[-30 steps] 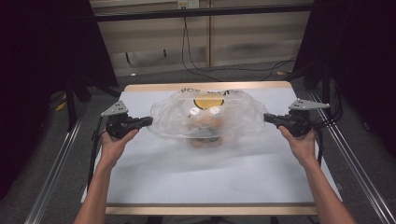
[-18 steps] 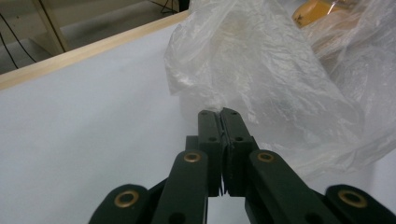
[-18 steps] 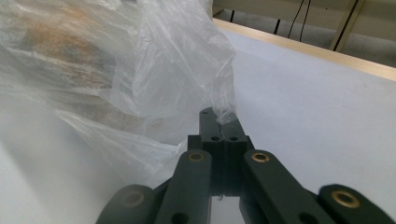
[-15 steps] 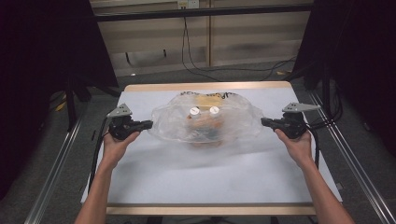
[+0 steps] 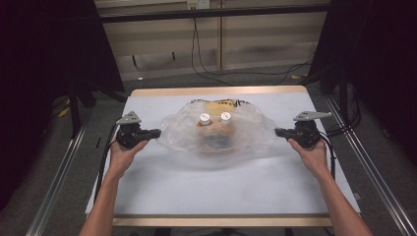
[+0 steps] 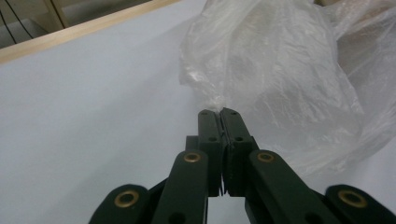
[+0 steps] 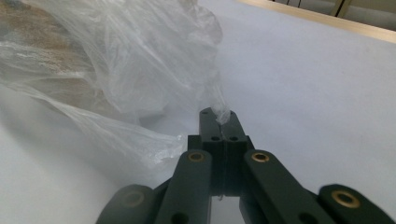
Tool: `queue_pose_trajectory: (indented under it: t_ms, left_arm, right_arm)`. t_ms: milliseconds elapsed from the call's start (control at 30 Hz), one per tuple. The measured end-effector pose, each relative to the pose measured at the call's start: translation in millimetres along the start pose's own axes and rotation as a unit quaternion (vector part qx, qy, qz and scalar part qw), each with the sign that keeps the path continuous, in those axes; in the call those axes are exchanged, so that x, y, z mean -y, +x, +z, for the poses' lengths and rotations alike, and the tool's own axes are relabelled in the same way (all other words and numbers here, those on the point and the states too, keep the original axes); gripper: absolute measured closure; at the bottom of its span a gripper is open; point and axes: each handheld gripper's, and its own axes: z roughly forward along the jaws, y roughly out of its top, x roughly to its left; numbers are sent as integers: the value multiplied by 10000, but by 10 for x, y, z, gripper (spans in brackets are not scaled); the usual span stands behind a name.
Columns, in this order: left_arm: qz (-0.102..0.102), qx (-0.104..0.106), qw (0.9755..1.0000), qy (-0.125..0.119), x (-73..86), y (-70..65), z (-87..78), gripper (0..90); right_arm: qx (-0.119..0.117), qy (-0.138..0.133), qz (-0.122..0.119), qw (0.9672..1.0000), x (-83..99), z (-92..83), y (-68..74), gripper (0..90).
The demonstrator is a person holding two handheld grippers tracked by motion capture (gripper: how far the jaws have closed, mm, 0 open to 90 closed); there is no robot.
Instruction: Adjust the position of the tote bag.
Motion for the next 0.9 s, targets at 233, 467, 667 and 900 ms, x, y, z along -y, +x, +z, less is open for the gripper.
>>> queue_pose_trajectory:
  t_ms: [233,467,667,900]
  left_arm:
    - [-42,-146,9997,185,37,42,14,884]
    - [-33,-276,9987,430,86,70,57,885]
    - [-94,-307,9974,641,137,91,111,885]
    - [-63,-310,9967,752,176,107,139,885]
  right_arm:
    - [79,122,-14,9999,28,7,-36,900]
    - [111,343,-53,9993,75,71,-46,900]
    - [164,459,-189,9986,99,108,-34,900]
    - [197,596,-110,9980,143,136,-77,900]
